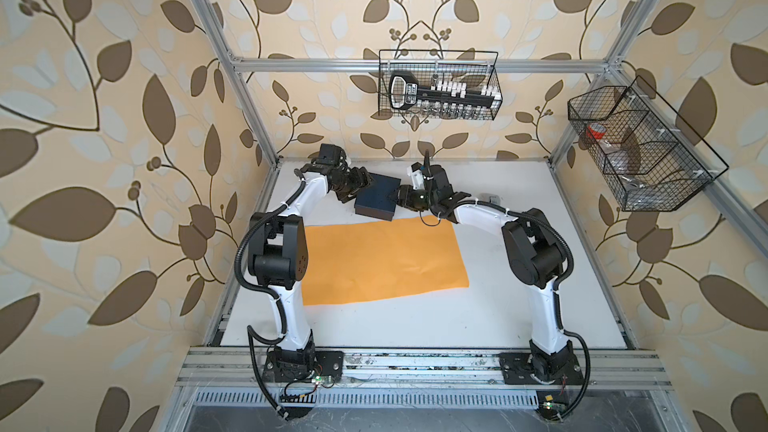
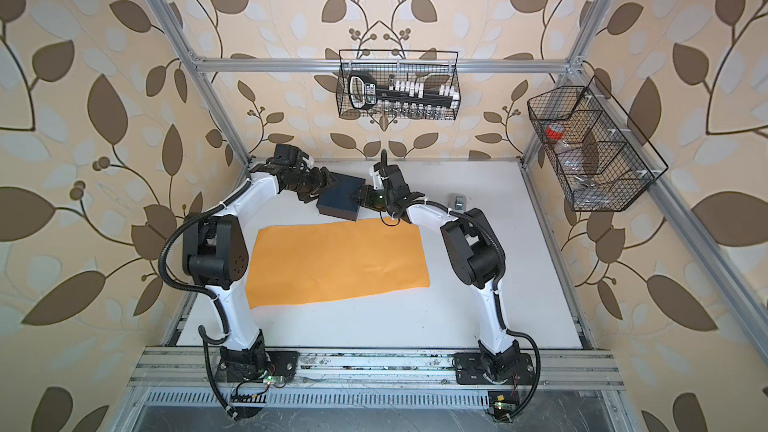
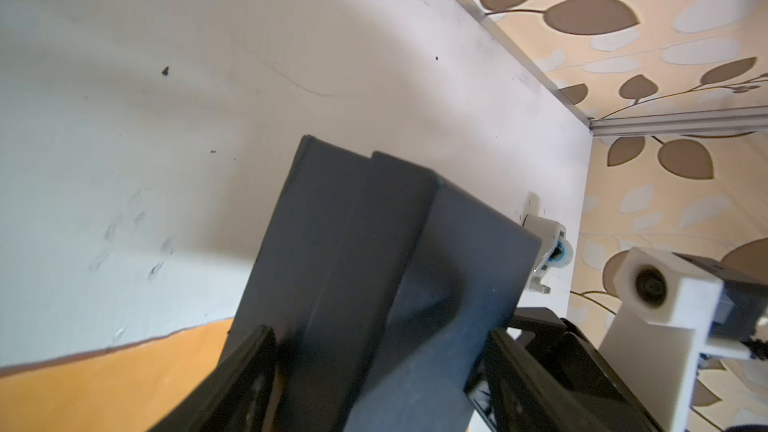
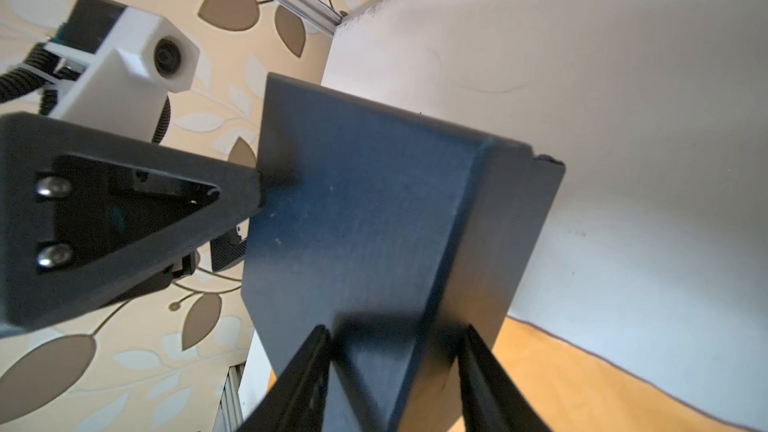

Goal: Wrap the gift box in paper
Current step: 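Carry the box with both grippers and lower it onto the paper center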

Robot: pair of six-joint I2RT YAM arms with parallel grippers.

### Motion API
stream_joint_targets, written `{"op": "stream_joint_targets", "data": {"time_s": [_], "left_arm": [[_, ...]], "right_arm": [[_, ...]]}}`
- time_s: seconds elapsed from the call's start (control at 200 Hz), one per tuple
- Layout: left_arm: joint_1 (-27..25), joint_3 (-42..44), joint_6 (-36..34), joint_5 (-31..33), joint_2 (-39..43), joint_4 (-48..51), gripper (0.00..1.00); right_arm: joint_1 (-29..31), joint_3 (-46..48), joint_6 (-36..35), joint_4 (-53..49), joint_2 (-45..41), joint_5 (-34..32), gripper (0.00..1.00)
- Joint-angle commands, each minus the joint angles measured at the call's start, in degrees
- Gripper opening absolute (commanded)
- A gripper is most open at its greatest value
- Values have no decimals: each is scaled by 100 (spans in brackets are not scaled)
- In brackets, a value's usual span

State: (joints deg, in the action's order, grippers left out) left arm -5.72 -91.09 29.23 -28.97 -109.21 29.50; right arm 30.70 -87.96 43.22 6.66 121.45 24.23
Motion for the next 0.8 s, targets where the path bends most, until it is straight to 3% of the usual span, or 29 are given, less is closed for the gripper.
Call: {"op": "stream_joint_targets", "data": {"time_s": [0.0, 0.365, 0.6, 0.795], "left_arm": [[-359, 436, 157, -452, 667, 141, 80], [-466, 2622, 618, 14, 2417, 200, 83], [-466, 3308, 617, 120, 2839, 136, 84], [-467, 3466, 535, 167, 2730, 32, 84]], "right_arm": [[307, 358, -109, 357, -395, 197, 49], [830, 1433, -301, 295, -1166, 108, 49], [1213, 1804, -389, 204, -1241, -62, 48], [1384, 2173, -276, 461, -1278, -180, 48]]}}
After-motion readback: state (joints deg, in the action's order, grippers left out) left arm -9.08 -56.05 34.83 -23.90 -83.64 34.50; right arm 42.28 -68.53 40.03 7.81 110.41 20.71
